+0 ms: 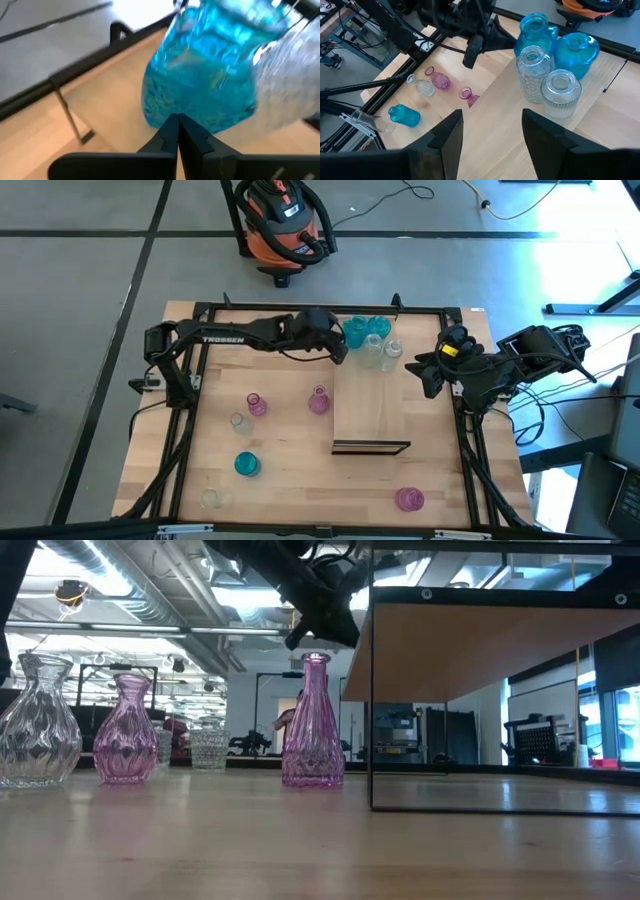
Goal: Sort vases onto shelf
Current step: Adjust the blue vase on the shelf
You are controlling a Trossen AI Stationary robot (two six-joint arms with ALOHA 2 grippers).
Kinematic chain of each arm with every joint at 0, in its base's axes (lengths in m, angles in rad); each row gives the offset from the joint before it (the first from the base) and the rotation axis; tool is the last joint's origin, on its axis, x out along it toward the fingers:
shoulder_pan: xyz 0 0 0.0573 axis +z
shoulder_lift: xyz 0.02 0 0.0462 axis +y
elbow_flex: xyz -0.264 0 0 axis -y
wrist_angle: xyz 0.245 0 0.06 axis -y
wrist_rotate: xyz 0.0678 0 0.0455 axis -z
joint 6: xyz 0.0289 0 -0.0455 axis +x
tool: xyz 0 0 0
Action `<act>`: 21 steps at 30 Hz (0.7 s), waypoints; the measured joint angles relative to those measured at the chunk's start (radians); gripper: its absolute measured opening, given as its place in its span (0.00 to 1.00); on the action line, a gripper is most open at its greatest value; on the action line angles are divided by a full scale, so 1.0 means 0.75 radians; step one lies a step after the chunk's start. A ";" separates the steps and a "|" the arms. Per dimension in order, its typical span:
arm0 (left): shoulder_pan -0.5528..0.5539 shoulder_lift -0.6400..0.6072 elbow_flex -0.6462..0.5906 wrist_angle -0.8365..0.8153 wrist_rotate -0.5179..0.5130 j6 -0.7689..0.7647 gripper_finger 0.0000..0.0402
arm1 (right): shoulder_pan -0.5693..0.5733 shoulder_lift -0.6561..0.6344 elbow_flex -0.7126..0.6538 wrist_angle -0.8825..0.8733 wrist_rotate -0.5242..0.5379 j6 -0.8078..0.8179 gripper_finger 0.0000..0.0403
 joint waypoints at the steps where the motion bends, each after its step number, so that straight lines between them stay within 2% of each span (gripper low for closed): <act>1: 0.004 -0.001 0.000 0.018 0.000 -0.001 0.00 | 0.000 0.000 0.000 0.000 0.000 0.000 0.46; 12: 0.048 -0.001 0.000 0.119 0.037 -0.004 0.00 | 0.000 0.000 0.000 0.001 0.000 -0.001 0.46; 21: 0.049 -0.001 0.000 0.081 0.038 0.000 0.00 | 0.000 0.000 0.000 0.001 -0.001 -0.001 0.46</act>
